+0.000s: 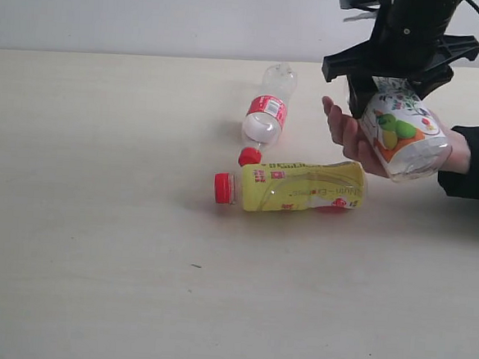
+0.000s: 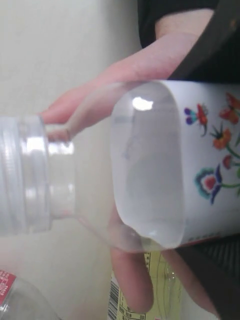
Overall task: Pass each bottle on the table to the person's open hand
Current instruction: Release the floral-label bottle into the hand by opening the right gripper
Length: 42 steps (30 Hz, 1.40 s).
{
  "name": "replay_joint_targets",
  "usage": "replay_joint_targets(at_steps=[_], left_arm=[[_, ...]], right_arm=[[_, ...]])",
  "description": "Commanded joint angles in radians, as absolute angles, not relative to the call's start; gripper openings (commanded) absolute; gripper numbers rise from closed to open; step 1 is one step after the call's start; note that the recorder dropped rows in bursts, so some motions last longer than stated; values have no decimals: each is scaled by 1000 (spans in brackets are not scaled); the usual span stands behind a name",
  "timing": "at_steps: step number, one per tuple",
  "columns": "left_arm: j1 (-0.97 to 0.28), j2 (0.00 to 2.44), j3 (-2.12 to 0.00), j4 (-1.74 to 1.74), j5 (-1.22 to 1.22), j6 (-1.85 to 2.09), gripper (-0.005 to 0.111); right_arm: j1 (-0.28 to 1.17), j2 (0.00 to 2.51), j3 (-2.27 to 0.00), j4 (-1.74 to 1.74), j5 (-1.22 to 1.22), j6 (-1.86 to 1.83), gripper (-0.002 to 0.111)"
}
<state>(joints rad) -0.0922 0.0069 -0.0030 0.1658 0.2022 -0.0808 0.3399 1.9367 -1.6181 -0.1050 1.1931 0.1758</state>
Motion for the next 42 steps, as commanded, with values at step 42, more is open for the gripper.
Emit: replay_joint_targets(at_steps=[42], left_arm=[[-89, 0, 0, 169, 194, -80, 0]], right_arm=[[336, 1860, -1624, -111, 1144, 178, 75]])
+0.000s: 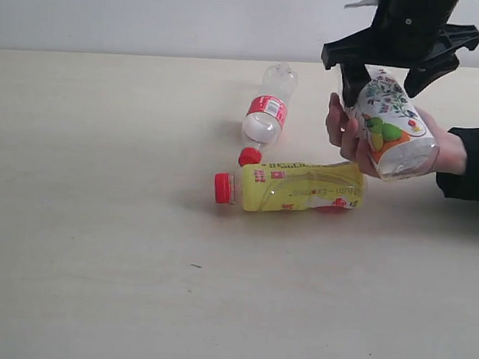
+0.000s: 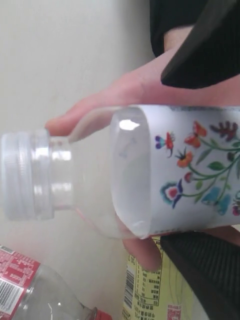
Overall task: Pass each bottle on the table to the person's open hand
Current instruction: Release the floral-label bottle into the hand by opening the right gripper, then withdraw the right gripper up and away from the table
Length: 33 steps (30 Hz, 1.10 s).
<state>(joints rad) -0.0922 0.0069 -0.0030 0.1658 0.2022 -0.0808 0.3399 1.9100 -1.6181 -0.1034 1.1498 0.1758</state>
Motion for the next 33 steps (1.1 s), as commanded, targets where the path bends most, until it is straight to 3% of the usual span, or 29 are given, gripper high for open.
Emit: replay_joint_targets(at_steps=[1, 8, 12, 14, 17, 22, 27, 33], left_arm=[[-89, 0, 0, 169, 194, -80, 0], [-89, 0, 0, 169, 194, -80, 0], [-89, 0, 0, 169, 194, -80, 0], [-89, 0, 0, 169, 194, -80, 0], [-89, 0, 0, 169, 194, -80, 0], [-89, 0, 0, 169, 194, -80, 0], [-89, 0, 0, 169, 194, -80, 0], [-89, 0, 0, 169, 194, -80, 0]], right_arm=[[336, 1850, -1624, -111, 1144, 178, 75], [336, 1749, -1624, -105, 1221, 156, 70], [336, 1656, -1588, -104, 1221, 115, 39], [336, 1571, -1506, -99, 1221, 97, 20], [336, 1413, -1329, -41, 1148, 38, 0], [336, 1082, -976, 93, 921, -105, 0], [336, 507, -605, 176, 739, -132, 0], [384, 167, -446, 99, 683, -131, 0]])
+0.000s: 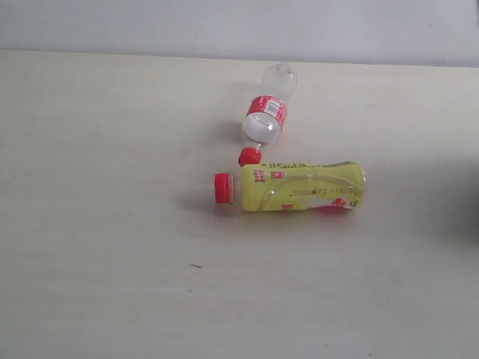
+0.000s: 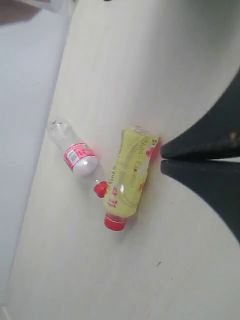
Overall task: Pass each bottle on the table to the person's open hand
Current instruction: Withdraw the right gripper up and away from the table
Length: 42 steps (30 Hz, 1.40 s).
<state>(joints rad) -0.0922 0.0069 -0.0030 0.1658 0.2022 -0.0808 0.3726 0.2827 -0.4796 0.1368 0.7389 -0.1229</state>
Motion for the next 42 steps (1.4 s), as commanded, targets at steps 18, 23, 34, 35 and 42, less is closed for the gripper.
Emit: replay_joint_targets(at_steps=[18, 23, 34, 35, 42], left_arm=[[-89, 0, 0, 169, 194, -80, 0], [-89, 0, 0, 169, 194, -80, 0], [-89, 0, 0, 169, 194, -80, 0], [-89, 0, 0, 169, 194, -80, 0], [-89, 0, 0, 169, 194, -80, 0]], right_arm=[[384, 0, -442, 94, 648, -129, 0], [384, 0, -442, 94, 648, -129, 0], [384, 0, -442, 98, 650, -129, 0], [384, 0, -442, 98, 650, -129, 0], [384, 0, -442, 98, 650, -129, 0]])
